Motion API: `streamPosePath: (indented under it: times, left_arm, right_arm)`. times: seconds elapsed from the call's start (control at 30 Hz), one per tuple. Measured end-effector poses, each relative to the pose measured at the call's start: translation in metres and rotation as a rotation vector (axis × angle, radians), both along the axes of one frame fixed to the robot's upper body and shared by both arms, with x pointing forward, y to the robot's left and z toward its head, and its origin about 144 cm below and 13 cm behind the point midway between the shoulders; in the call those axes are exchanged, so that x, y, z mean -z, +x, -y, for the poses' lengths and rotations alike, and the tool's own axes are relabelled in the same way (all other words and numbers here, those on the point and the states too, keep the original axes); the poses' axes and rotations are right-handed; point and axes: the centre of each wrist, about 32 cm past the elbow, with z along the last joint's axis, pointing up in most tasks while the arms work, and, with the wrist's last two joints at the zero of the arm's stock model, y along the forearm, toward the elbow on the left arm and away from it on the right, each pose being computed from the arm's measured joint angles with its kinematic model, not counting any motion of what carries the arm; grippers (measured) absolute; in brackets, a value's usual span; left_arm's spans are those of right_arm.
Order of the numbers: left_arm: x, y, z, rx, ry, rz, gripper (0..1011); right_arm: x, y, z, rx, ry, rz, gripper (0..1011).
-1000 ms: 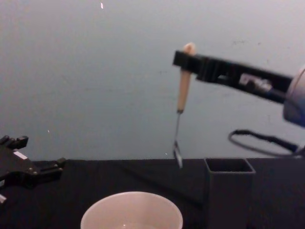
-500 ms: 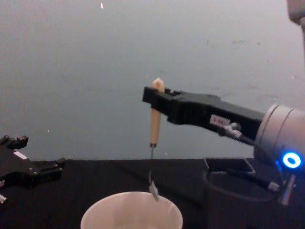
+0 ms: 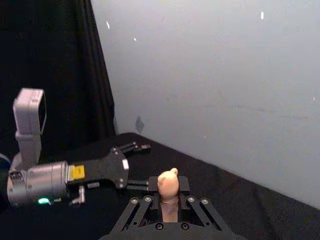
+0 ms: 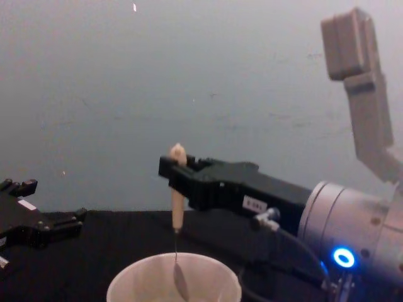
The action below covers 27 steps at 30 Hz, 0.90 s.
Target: Pick up the stirring spoon with one hand, stir inside the cup, then place it back in its original position.
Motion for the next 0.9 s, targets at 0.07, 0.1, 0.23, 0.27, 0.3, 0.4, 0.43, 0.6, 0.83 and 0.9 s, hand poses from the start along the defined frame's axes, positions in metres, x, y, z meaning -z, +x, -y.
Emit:
streamPosePath:
  times: [0.07, 0.1, 0.23, 0.27, 0.3, 0.4, 0.43, 0.6, 0.83, 0.9]
  left_arm:
    - [0.0, 0.0, 0.0, 0.0, 0.0, 0.0, 1001]
    - [0.0, 0.0, 0.0, 0.0, 0.0, 0.0, 1001]
    - [0.0, 0.0, 0.0, 0.0, 0.0, 0.0, 1001]
    - [0.0, 0.0, 0.0, 0.0, 0.0, 0.0, 1001]
    - [0.0, 0.0, 0.0, 0.0, 0.0, 0.0, 1001]
    - [0.0, 0.0, 0.0, 0.0, 0.0, 0.0, 1001]
    - [0.0, 0.0, 0.0, 0.0, 0.0, 0.0, 1001]
    - [0.0, 0.0, 0.0, 0.0, 0.0, 0.0, 1001]
    - [0.0, 0.0, 0.0, 0.0, 0.0, 0.0, 1001]
    - [0.0, 0.0, 0.0, 0.0, 0.0, 0.0, 1001]
  right_arm:
    - [0.003, 0.0, -0.001, 0.0, -0.005, -0.003, 223]
    - [0.004, 0.001, -0.001, 0.0, -0.008, -0.005, 223]
    - [0.011, 0.001, -0.002, -0.003, -0.016, -0.013, 223]
    - [0.012, 0.001, -0.002, -0.003, -0.016, -0.014, 223]
    - [0.014, 0.001, -0.003, -0.004, -0.016, -0.015, 223]
    - [0.017, 0.002, -0.004, -0.004, -0.016, -0.018, 223]
    - [0.018, 0.002, -0.005, -0.003, -0.017, -0.019, 223]
    - [0.021, 0.002, -0.007, 0.0, -0.02, -0.022, 223]
    - [0.023, 0.003, -0.009, 0.009, -0.029, -0.016, 223]
    - [0.023, 0.003, -0.009, 0.011, -0.031, -0.014, 223]
